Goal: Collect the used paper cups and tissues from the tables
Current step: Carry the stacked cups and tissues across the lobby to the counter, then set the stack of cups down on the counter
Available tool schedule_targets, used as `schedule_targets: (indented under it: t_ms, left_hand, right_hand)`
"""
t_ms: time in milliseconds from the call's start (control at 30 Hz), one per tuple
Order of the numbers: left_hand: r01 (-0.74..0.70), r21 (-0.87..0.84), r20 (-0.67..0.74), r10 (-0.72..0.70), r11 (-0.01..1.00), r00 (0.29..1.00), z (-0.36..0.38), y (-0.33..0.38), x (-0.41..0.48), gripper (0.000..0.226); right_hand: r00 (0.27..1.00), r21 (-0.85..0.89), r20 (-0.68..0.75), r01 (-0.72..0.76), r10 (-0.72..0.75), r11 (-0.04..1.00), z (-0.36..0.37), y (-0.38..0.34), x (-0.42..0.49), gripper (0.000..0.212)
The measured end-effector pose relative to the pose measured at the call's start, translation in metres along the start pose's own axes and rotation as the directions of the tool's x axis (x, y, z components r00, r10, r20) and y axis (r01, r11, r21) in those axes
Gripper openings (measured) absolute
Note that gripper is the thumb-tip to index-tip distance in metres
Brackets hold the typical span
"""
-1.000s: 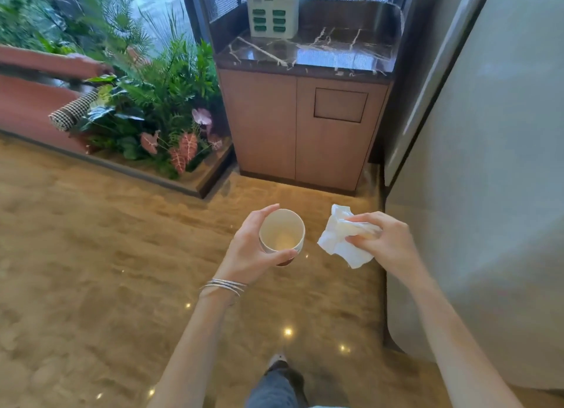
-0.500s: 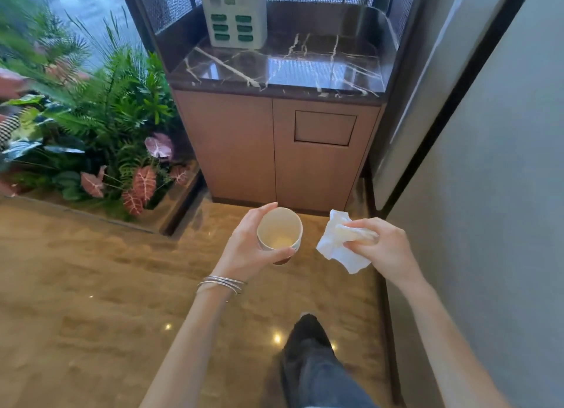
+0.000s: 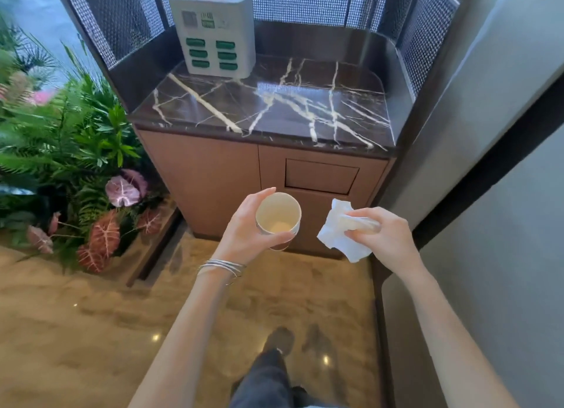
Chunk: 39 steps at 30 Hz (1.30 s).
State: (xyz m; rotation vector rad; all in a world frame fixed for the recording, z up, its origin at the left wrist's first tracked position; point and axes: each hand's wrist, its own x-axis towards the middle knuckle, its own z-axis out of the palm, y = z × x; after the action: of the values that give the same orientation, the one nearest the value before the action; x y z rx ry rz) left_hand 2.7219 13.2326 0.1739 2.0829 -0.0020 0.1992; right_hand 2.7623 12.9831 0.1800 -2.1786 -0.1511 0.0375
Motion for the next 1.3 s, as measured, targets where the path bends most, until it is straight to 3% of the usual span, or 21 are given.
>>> schedule_targets:
  t_ms: [600, 767, 1300]
  left_hand:
    - [-0.095, 0.026, 0.173, 0.089, 0.995, 0.981, 0.002, -0.056, 0.339, 0.079]
    - [-0.125, 0.059, 0.166, 0.114, 0.99, 0.98, 0.014, -0.067, 0.385, 0.075]
    - [-0.017, -0.015, 0.17, 0.019, 1.0, 0.985, 0.069, -0.077, 0.488, 0.08]
  right_hand:
    - [0.977, -0.07, -0.156, -0.16, 0.148, 0.985, 0.034, -0.002, 0.272, 0.026]
    - [0.974, -0.093, -0.144, -0.186, 0.172, 0.978, 0.036, 0.002, 0.315, 0.026]
    - [0.98, -0.135, -0.081, -0.193, 0.183, 0.972, 0.011, 0.033, 0.427, 0.027]
